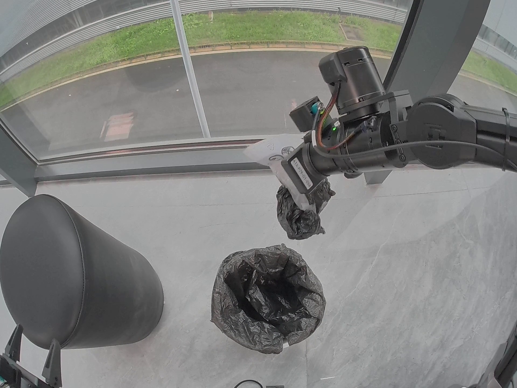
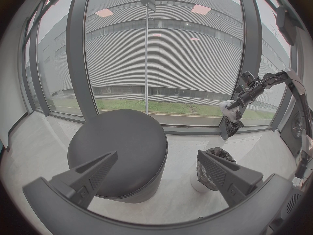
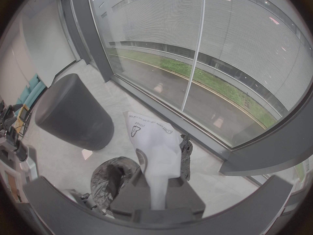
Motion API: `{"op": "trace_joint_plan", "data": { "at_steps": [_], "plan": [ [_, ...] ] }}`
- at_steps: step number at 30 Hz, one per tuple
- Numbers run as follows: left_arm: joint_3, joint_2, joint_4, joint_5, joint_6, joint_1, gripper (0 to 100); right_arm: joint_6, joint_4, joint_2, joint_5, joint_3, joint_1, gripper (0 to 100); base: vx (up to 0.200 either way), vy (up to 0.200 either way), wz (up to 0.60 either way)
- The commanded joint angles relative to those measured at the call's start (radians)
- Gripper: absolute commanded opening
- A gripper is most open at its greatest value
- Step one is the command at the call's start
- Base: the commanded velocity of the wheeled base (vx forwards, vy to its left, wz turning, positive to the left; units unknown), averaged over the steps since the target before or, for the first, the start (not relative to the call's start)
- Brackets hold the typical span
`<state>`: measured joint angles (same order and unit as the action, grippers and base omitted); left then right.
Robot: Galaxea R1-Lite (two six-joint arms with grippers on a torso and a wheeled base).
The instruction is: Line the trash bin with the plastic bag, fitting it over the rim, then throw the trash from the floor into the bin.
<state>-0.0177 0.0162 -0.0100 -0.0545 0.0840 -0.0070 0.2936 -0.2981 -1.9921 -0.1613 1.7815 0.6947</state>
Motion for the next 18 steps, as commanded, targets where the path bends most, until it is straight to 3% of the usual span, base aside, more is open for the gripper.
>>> {"op": "trace_joint_plan", "data": {
  "at_steps": [1, 7, 13, 18],
  "plan": [
    [0.008, -0.015, 0.001, -0.002, -0.006, 0.001, 100, -0.001, 0.036, 0.065, -0.001, -0.091, 0.068, 0, 0.000, 0.000, 0.00],
    [0.012, -0.015, 0.002, 0.007, -0.033, 0.001, 100, 0.001, 0.108, 0.073, -0.007, -0.146, 0.120, 0, 0.000, 0.000, 0.00],
    [0.015, -0.013, 0.016, 0.062, -0.084, 0.001, 100, -0.001, 0.116, 0.076, -0.007, -0.168, 0.160, 0, 0.000, 0.000, 0.00],
    [0.015, -0.013, 0.016, 0.062, -0.081, 0.001, 100, -0.001, 0.117, 0.078, -0.006, -0.192, 0.181, 0, 0.000, 0.000, 0.00]
  ]
}}
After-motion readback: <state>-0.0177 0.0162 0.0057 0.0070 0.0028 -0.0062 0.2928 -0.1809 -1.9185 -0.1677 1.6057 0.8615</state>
